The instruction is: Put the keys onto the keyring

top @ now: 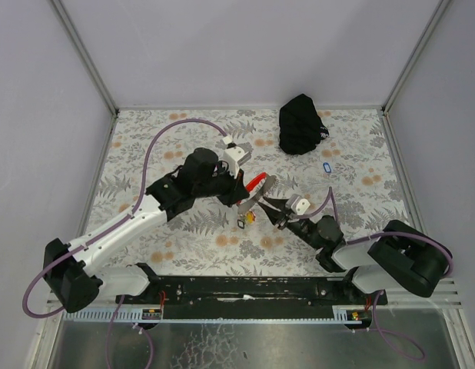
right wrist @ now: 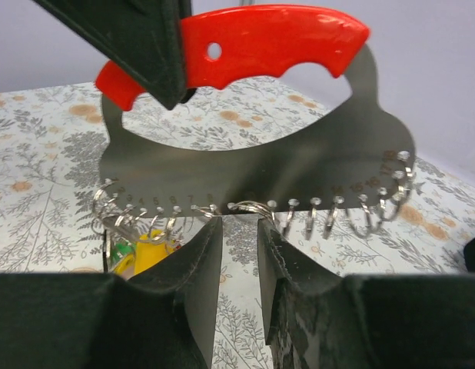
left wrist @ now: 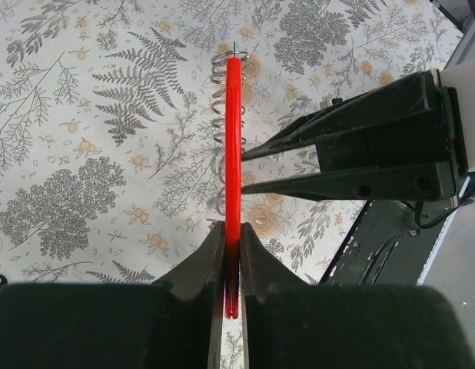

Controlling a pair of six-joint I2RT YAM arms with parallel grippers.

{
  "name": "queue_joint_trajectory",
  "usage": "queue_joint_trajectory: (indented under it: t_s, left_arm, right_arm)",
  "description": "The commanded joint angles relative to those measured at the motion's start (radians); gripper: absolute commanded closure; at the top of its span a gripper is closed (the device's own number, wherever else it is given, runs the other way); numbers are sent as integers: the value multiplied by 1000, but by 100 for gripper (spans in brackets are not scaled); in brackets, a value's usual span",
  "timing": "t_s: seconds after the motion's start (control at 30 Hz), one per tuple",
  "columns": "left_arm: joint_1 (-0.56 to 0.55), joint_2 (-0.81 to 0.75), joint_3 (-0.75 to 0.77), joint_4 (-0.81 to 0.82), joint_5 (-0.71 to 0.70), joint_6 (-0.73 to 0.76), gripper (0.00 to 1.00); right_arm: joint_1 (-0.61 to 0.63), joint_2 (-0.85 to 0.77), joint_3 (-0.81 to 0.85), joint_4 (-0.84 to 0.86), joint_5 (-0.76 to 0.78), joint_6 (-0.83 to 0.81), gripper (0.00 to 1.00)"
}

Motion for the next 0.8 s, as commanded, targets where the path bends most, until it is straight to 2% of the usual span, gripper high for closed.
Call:
queue_joint_trajectory:
  t_s: [0.0, 0.13, 0.33, 0.53, 0.77]
  left_arm:
    - [-15, -40, 18, 1, -20, -4, 100]
    - [-17, -47, 19, -9, -45, -2, 100]
    - [-21, -41, 21, -10, -43, -4, 100]
    - [-22, -42, 24, -10, -46, -4, 100]
    - [-25, -47, 23, -10, -59, -8, 100]
  right_arm:
    - [7, -24, 0, 102, 95, 14, 68]
    - [7, -42, -8, 87, 59, 19, 68]
    - [6, -78, 27, -45, -26, 6, 68]
    - [7, -59, 39, -52, -93, 9, 68]
    - [7, -63, 12, -9, -77, 15, 68]
